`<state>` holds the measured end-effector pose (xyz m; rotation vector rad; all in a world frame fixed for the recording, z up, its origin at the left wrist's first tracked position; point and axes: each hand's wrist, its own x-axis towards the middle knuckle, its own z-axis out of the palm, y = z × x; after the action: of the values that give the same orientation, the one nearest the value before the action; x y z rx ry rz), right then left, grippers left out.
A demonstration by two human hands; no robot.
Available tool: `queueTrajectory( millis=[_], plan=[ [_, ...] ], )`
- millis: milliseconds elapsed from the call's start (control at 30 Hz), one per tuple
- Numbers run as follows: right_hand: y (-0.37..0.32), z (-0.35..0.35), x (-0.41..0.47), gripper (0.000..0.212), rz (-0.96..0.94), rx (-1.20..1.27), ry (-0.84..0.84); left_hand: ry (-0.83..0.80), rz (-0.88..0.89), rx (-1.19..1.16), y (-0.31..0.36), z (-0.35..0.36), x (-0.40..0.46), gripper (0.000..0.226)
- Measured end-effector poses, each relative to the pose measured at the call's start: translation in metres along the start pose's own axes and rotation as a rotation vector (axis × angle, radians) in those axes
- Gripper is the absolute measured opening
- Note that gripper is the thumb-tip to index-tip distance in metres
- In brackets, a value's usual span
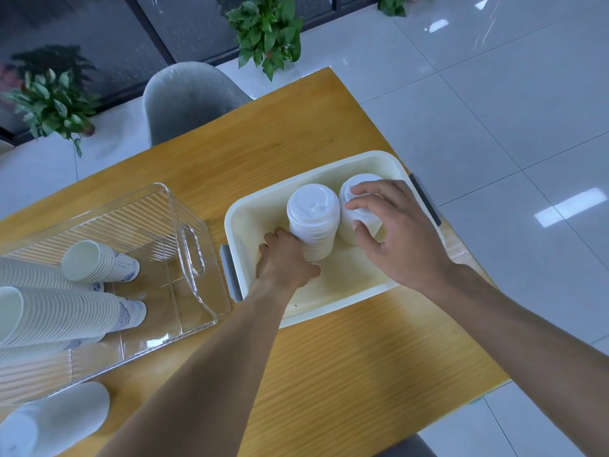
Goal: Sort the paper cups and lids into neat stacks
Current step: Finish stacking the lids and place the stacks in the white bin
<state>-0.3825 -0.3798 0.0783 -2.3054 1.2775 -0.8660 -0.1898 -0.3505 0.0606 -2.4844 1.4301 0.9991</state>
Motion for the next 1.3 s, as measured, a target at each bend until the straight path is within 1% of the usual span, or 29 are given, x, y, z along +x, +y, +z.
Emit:
queueTrajectory(
  millis=[100,167,233,300,333,367,400,467,533,600,700,833,900,1000,1067,1200,1300],
  plan=[
    [0.0,0.0,0.0,0.026,0.004,-0.01,-0.007,-0.01,0.035,0.109,-0.001,-0.004,-0.006,0.077],
    [-0.003,0.0,0.002,0.032,-0.006,-0.02,-0.025,0.002,0.069,0.208,-0.001,-0.006,-0.011,0.076],
    [-0.008,0.001,0.005,0.049,-0.015,-0.039,-0.097,0.025,0.103,0.306,-0.001,-0.008,-0.015,0.072],
    [-0.015,0.004,0.011,0.072,-0.013,-0.107,-0.21,0.045,0.143,0.393,-0.001,-0.009,-0.018,0.068],
    [-0.018,0.007,0.015,0.08,-0.01,-0.152,-0.256,0.057,0.16,0.427,-0.001,-0.01,-0.018,0.066],
    [-0.02,0.011,0.018,0.084,-0.016,-0.195,-0.28,0.069,0.175,0.464,-0.002,-0.011,-0.018,0.065],
    [-0.021,0.015,0.021,0.084,-0.032,-0.23,-0.286,0.081,0.191,0.508,-0.003,-0.011,-0.017,0.063],
    [-0.02,0.023,0.024,0.075,-0.073,-0.273,-0.277,0.094,0.226,0.59,-0.005,-0.014,-0.018,0.057],
    [-0.02,0.029,0.025,0.068,-0.083,-0.285,-0.29,0.085,0.25,0.622,-0.005,-0.02,-0.02,0.048],
    [-0.02,0.031,0.024,0.068,-0.083,-0.285,-0.308,0.087,0.261,0.583,-0.007,-0.031,-0.025,0.049],
    [-0.019,0.031,0.02,0.072,-0.108,-0.273,-0.295,0.138,0.293,0.461,-0.012,-0.048,-0.037,0.059],
    [-0.017,0.028,0.015,0.082,-0.12,-0.22,-0.279,0.231,0.382,0.346,-0.025,-0.068,-0.056,0.072],
    [-0.018,0.024,0.015,0.082,-0.119,-0.178,-0.261,0.275,0.452,0.239,-0.032,-0.075,-0.062,0.081],
    [-0.03,0.014,0.012,0.068,-0.112,0.008,-0.177,0.27,0.57,-0.093,-0.041,-0.079,-0.068,0.088],
    [-0.042,0.007,0.006,0.055,-0.087,0.133,-0.13,0.235,0.598,-0.256,-0.046,-0.077,-0.068,0.091],
    [-0.053,0.009,-0.007,0.044,-0.107,0.214,-0.136,0.217,0.607,-0.358,-0.046,-0.071,-0.065,0.094],
    [-0.05,0.011,-0.012,0.035,-0.077,0.226,-0.098,0.232,0.611,-0.447,-0.044,-0.064,-0.063,0.093]
  ],
)
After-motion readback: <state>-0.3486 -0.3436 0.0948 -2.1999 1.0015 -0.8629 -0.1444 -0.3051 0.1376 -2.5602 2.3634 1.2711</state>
